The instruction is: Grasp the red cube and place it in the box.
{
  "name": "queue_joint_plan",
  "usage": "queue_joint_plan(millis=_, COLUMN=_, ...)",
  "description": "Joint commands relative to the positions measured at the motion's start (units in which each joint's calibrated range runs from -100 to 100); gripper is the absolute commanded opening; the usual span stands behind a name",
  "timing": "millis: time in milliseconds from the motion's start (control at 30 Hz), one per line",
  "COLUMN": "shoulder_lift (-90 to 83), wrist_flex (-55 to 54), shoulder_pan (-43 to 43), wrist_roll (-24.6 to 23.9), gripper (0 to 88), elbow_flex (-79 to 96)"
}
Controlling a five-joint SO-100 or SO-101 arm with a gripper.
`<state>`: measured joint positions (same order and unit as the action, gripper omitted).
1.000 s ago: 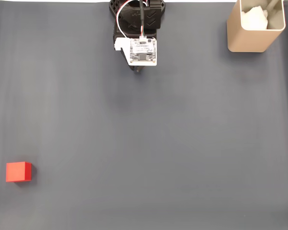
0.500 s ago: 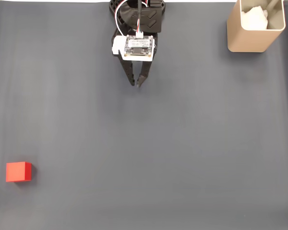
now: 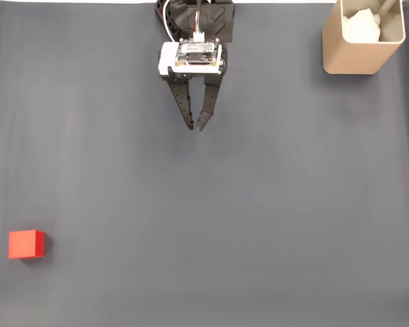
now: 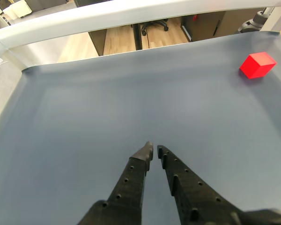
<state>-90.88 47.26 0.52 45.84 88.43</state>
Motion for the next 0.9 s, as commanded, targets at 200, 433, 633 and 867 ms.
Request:
queue_joint_plan(millis=200, shoulder_lift=13.85, wrist_flex=-0.62, shoulder_pan=-0.59, wrist_roll=-0.29, gripper=0.3, elbow_flex=-17.08)
queue_joint_plan(millis=433, shoulder_lift=24.76, wrist_flex=1.11, shoulder_pan=0.33, wrist_roll=-0.34, gripper=0.3, elbow_flex=-30.40)
queue_joint_plan(millis=633, shoulder_lift=33.26, wrist_flex=4.22, shoulder_pan=2.25, wrist_roll=0.93, gripper=0.3, elbow_flex=-41.80)
queue_joint_plan(millis=867, shoulder_lift=41.14, wrist_flex=4.22, shoulder_pan=7.65, wrist_roll=4.00, gripper=0.3, elbow_flex=-49.65)
